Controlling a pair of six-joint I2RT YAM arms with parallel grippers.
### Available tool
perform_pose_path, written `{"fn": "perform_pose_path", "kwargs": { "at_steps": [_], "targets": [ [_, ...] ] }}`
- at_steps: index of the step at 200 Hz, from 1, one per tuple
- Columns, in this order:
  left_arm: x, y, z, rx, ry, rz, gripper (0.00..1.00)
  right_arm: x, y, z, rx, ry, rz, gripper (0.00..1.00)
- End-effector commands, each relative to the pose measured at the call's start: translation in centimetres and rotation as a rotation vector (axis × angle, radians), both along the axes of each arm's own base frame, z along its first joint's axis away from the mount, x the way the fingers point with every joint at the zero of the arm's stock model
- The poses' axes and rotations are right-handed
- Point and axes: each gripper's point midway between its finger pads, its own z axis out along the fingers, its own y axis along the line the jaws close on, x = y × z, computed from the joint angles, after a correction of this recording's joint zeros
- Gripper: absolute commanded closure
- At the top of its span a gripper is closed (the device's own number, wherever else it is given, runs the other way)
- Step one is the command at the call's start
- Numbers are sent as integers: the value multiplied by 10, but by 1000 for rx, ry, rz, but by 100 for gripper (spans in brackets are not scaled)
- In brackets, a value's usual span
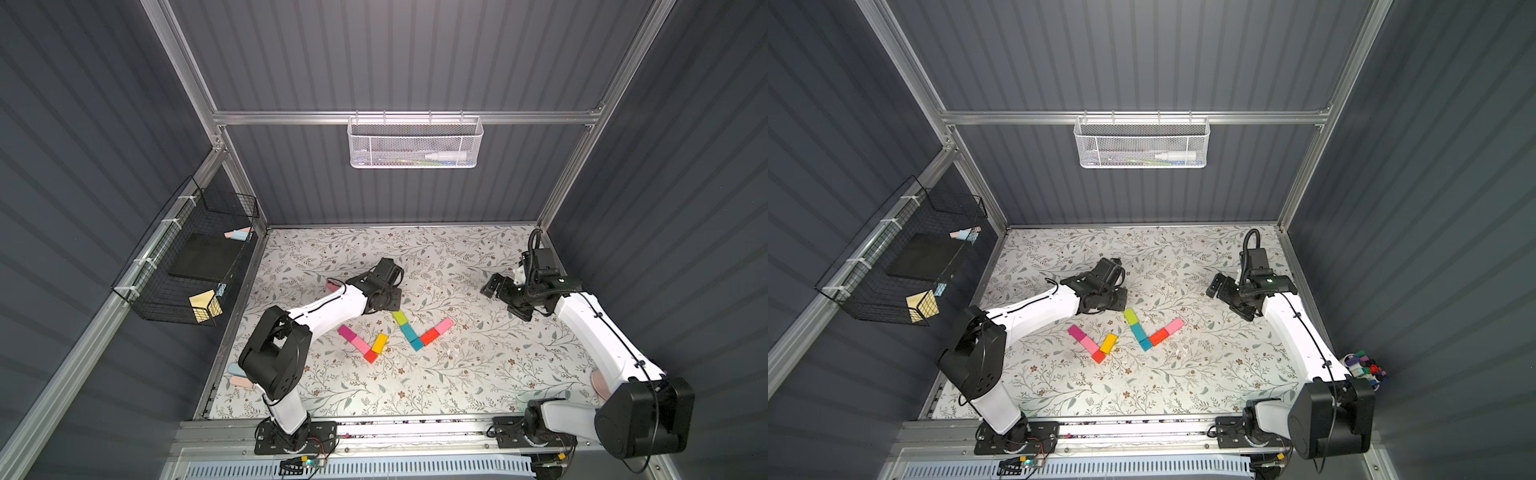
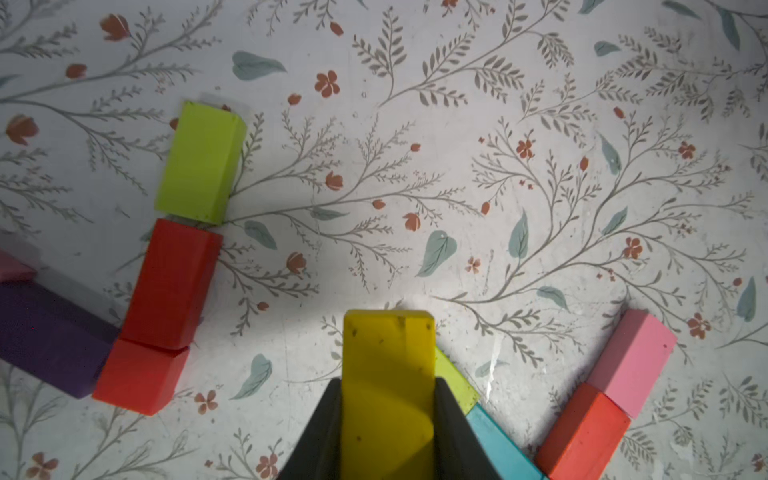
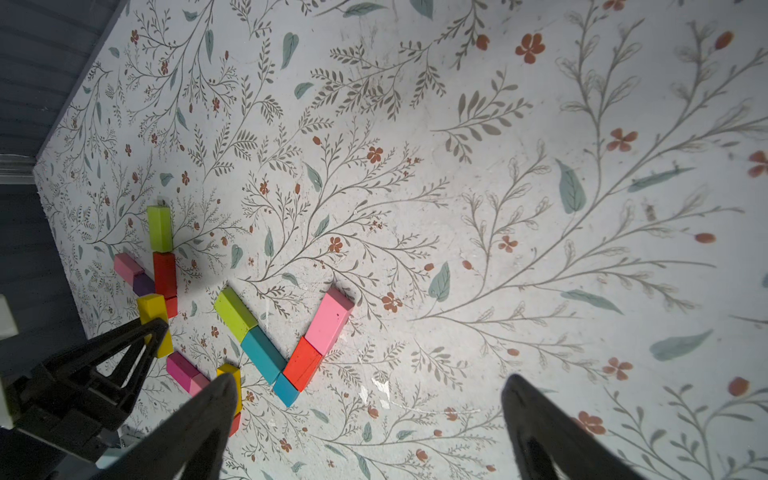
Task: Assemble the letter v with building blocks
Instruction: Assemble the building block at the center of the board.
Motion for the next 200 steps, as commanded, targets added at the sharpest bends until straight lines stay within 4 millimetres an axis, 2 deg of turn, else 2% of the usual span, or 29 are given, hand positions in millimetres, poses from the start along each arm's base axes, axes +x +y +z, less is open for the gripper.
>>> {"fn": "perform_pose_path", "kwargs": {
  "at_steps": [1,37,73,136,180,200],
  "targets": [
    [-3,-5,-5,-51,3,15,98,4,-2,5,-18,-12,-3,1],
    [-10,6,-23,-26,28,52,98,3,-3,3,-25,-8,1,1],
    [-11,15,-30,-9,33,104,98,1,-3,1,-21,-3,-1,1],
    [-24,22,-54,-7,94,139,96,-4,-5,2,-28,-7,-4,1],
    [-23,23,-55,-1,88,146,97,-6,-5,1,-30,-6,-2,1],
    [-24,31,-62,35,89,161,97,-6,-5,0,-27,-5,0,1]
  ]
}}
